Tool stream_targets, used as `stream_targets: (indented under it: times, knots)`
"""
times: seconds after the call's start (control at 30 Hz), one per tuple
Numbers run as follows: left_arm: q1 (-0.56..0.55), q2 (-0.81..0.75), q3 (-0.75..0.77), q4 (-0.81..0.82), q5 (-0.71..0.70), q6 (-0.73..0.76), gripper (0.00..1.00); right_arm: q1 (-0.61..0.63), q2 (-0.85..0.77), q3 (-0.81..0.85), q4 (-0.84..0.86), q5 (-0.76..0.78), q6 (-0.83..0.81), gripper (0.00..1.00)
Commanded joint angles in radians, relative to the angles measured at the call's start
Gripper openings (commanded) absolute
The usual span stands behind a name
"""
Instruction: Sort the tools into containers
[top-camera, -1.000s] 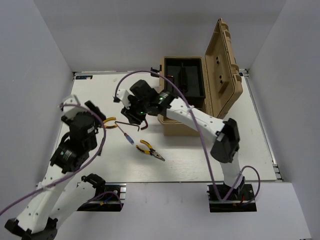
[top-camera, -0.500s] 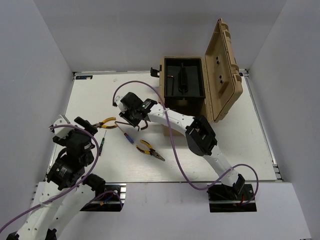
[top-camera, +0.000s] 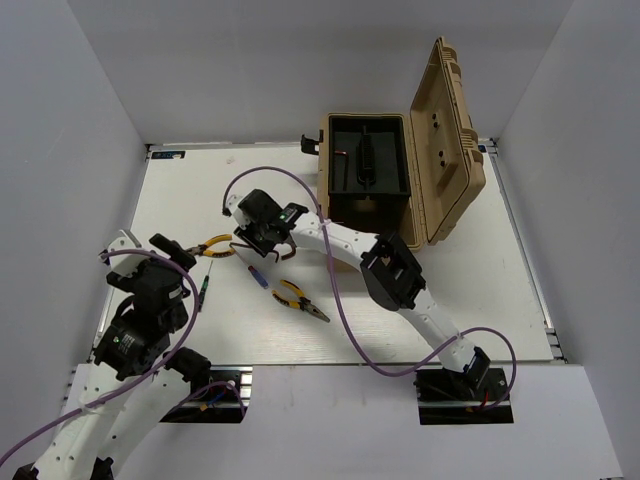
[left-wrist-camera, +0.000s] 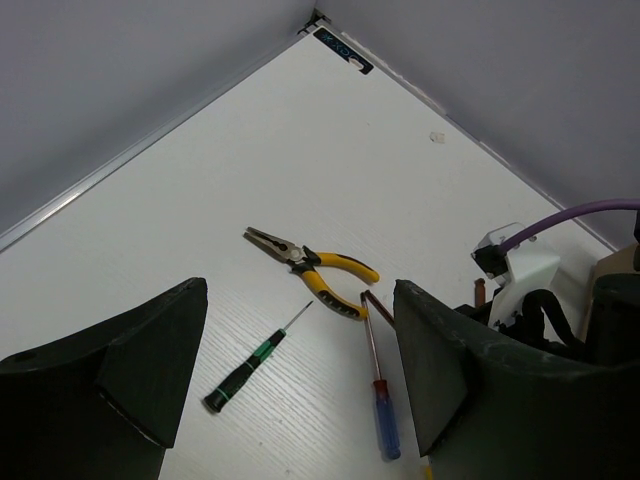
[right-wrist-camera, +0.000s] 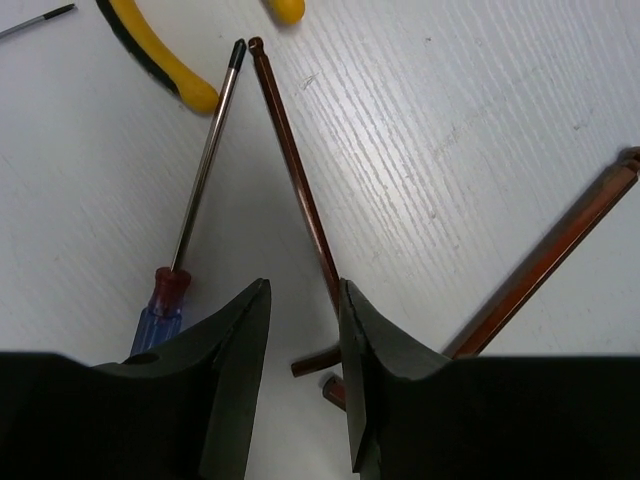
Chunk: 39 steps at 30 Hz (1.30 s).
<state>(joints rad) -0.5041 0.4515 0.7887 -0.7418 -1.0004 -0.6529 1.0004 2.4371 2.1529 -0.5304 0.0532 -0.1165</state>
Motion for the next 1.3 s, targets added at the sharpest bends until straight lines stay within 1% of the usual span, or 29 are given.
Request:
stream_targets:
  times: [0.0,0.1,0.2,0.23,0.27,0.3,0.37,0.6,0.97,1.13,1.27]
  knots:
    - [0.001,-0.005,-0.008,0.019,0.013,0.021,0.85,-0.005,0.008,-0.002,0.099,0.040,-0.018,0.40]
    - [0.001,-0.005,-0.017,0.019,0.013,0.021,0.85,-0.011,-0.007,-0.050,0.173,0.079,-0.017,0.35]
    - [0.001,-0.005,-0.017,0.019,0.013,0.021,0.85,-0.019,-0.016,-0.047,0.184,0.071,-0.002,0.26]
    - [0.001,-0.005,-0.017,0.019,0.013,0.021,0.85,-0.020,-0.013,-0.044,0.185,0.066,0.000,0.22]
    - [0.001,-0.005,-0.017,0.028,0.022,0.021,0.85,-0.019,-0.015,-0.039,0.191,0.077,-0.002,0.12]
    - [0.001,-0.005,-0.017,0.028,0.022,0.030,0.85,-0.019,-0.010,-0.041,0.198,0.095,-0.014,0.07]
    - [0.001,-0.005,-0.017,0.028,0.022,0.030,0.85,-0.019,-0.006,-0.039,0.219,0.138,-0.023,0.01]
    - [0.001,0.004,-0.017,0.038,0.031,0.030,0.85,-0.020,0.037,-0.053,0.251,0.154,-0.089,0.00]
    - [0.001,0.004,-0.026,0.047,0.040,0.039,0.85,-0.019,0.045,-0.064,0.208,0.079,-0.091,0.00]
    - [0.001,0.004,-0.026,0.047,0.040,0.039,0.85,-0.016,0.025,-0.126,0.158,-0.021,-0.063,0.00]
    - [0.001,0.004,-0.026,0.047,0.040,0.039,0.85,-0.011,-0.021,-0.179,0.138,-0.088,-0.055,0.00]
